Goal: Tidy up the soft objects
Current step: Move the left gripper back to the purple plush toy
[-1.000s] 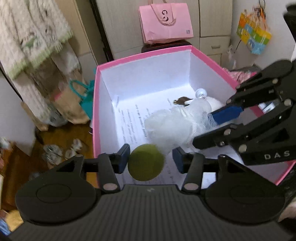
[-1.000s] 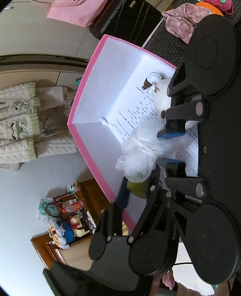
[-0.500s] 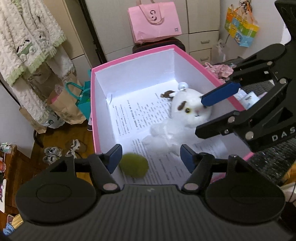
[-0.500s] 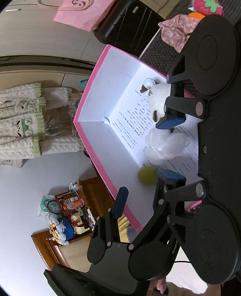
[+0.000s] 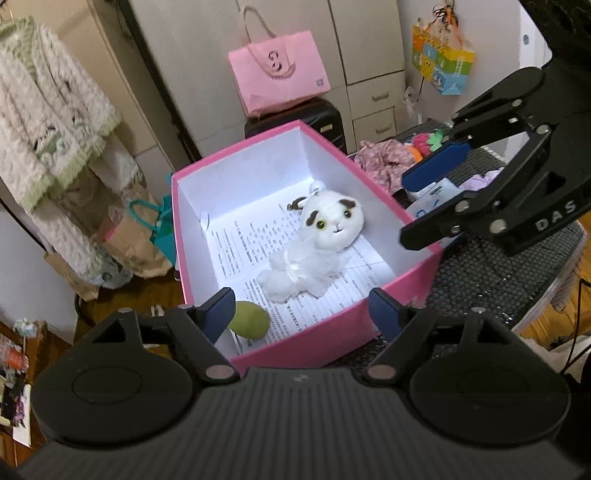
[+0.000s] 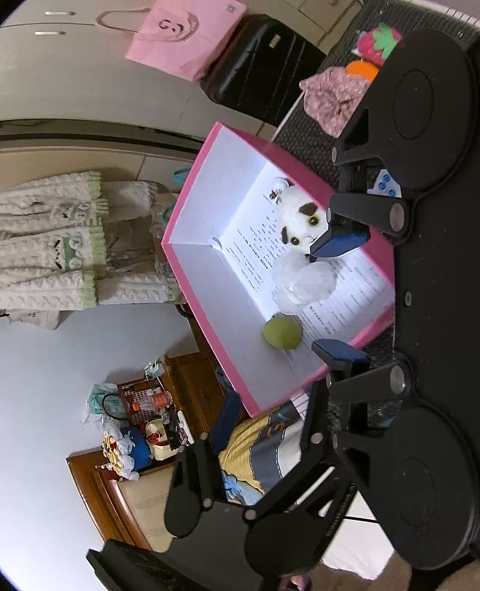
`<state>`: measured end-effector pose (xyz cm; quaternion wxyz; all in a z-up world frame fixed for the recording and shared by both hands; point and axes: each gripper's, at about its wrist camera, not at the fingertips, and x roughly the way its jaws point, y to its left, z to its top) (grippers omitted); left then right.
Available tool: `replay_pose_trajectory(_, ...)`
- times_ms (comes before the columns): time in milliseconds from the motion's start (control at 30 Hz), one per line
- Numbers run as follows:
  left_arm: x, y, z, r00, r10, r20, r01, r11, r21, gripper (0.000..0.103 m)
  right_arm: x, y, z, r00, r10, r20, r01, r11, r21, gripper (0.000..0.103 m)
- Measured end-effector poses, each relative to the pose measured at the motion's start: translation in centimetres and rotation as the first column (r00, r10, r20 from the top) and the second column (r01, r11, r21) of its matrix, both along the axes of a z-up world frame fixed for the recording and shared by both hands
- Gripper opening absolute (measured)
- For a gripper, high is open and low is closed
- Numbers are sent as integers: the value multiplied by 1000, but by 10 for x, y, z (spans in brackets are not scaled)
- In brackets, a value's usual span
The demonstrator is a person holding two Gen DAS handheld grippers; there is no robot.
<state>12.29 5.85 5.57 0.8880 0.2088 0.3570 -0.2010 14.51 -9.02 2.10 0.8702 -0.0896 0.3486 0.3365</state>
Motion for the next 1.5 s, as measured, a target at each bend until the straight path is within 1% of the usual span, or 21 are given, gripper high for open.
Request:
replay_pose_trajectory(67, -10, -4, 3, 1000, -13, 14, 13, 1000, 4, 81, -14, -7, 4, 1000, 2, 24, -2, 1000, 0, 58)
replay_pose_trajectory(233, -35, -16, 11, 998, -60, 16, 60, 998, -4, 83, -48, -28, 9, 998, -6, 61, 6, 1000, 2, 62)
replay_pose_trajectory(367, -65, -29, 19, 987, -131, 92, 130, 991, 22, 90, -79, -48, 6, 994, -60, 94, 61, 998, -15, 64)
replay_pose_trajectory(433, -75, -37, 21, 979, -169, 110, 167, 986, 27, 92, -93, -60, 4, 991, -87, 100, 89, 996, -14, 65)
replay_pose_trajectory(567, -90, -56, 17, 963, -247, 105, 245, 969, 32, 92, -119, -84, -4, 983, -147, 112, 149, 989, -6, 66)
replay_pose_trajectory(667, -96, -72, 10, 951, -296, 86, 296, 955, 12, 92, -131, -99, -12, 975, -192, 116, 193, 981, 4, 66)
replay_pose_trajectory(800, -91, -91, -2, 944, -328, 44, 329, 943, -47, 92, -137, -117, -25, 965, -235, 113, 235, 972, 16, 66)
replay_pose_trajectory(967, -79, -110, -14, 941, -339, -2, 337, 934, -119, 92, -137, -136, -46, 957, -275, 92, 274, 961, 28, 69)
replay_pose_trajectory(1067, -67, -125, -22, 939, -343, -30, 334, 928, -167, 92, -132, -145, -61, 950, -298, 90, 298, 955, 15, 69)
replay_pose_trajectory(1167, -49, -141, -35, 939, -337, -72, 313, 921, -233, 92, -125, -153, -77, 945, -316, 78, 316, 949, 14, 70)
replay_pose_trajectory(1267, -32, -157, -49, 937, -332, -104, 295, 917, -269, 92, -112, -161, -94, 933, -356, 61, 356, 935, 10, 70)
replay_pose_trajectory(1367, -16, -171, -61, 936, -334, -114, 288, 909, -302, 92, -98, -170, -109, 914, -402, 51, 403, 915, 2, 70)
replay_pose_trajectory(1500, -1, -190, -72, 936, -341, -88, 296, 898, -325, 90, -80, -178, -129, 900, -432, 54, 434, 901, -26, 70)
